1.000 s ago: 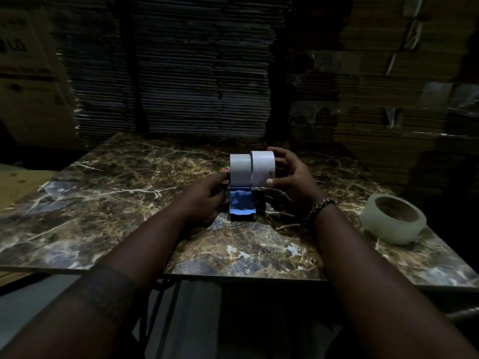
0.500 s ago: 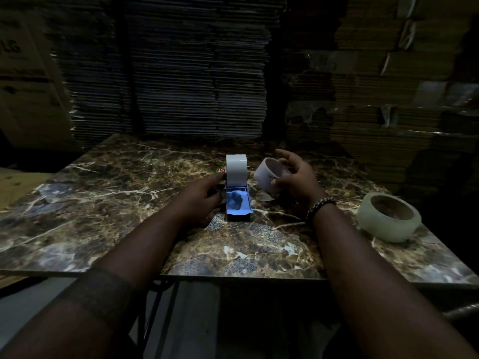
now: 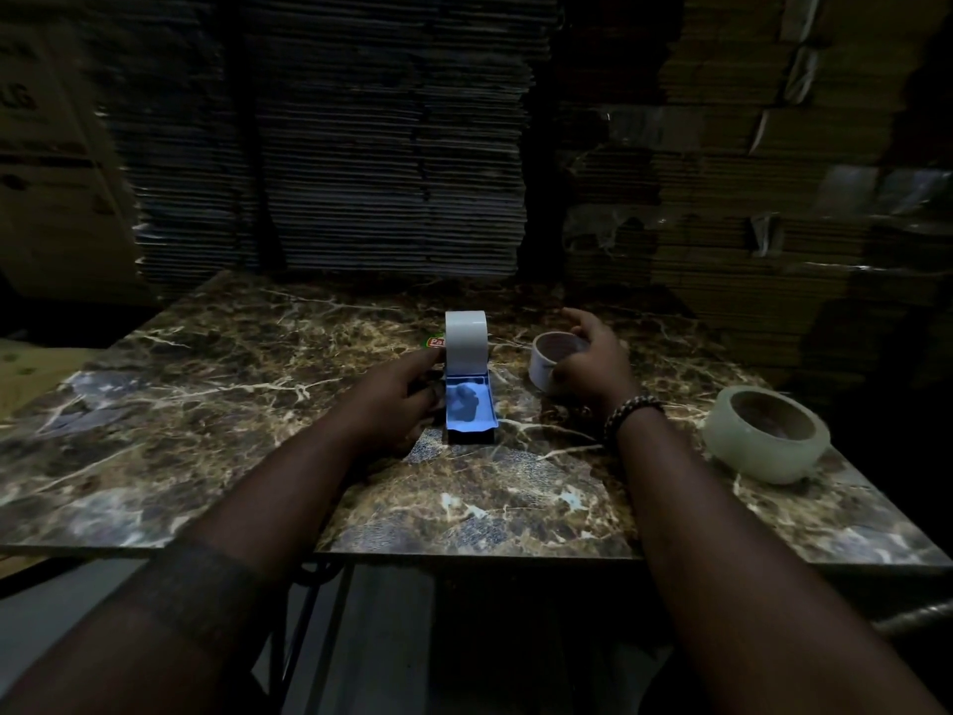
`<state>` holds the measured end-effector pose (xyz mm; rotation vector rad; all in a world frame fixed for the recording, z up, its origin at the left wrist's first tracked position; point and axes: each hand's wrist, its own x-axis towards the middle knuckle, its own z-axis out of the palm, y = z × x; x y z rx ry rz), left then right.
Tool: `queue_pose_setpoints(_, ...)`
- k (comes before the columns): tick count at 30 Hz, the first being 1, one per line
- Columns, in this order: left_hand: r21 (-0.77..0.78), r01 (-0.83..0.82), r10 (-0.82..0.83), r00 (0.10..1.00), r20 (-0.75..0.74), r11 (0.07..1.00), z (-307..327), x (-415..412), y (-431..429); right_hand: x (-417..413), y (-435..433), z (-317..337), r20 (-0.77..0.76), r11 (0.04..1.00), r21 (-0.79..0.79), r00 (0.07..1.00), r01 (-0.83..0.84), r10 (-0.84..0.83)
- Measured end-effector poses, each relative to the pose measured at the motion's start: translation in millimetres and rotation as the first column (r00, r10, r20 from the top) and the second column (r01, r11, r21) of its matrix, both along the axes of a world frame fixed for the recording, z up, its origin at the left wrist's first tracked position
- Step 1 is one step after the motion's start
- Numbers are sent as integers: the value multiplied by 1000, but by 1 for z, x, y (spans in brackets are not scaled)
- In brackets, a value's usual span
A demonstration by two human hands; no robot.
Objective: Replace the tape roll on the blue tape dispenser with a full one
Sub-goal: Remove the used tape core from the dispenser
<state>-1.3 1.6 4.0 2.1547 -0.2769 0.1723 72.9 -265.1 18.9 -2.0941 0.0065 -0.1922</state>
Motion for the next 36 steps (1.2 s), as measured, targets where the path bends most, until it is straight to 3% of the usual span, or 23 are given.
queue_pose_setpoints(7, 44, -26, 26, 1000, 7, 999, -2, 4, 2, -12, 2, 5, 23, 944, -330, 1000, 21, -15)
queue_pose_setpoints(13, 33, -12, 12, 1000, -2, 999, -4, 5, 3, -12, 6, -4, 63, 868, -496, 998, 14, 19)
queue_pose_setpoints(21, 32, -14, 14, 1000, -3, 999, -7, 6, 4, -7, -3, -2, 176, 870, -472, 982, 140, -63)
queue_pose_setpoints(29, 31, -28, 29, 1000, -10, 999, -6, 7, 1, -6, -2, -3, 104, 849, -509, 989, 140, -101)
queue_pose_setpoints(36, -84, -32, 36, 999, 40, 996, -6, 6, 7, -11, 5, 3, 199, 826, -520, 971, 217, -130)
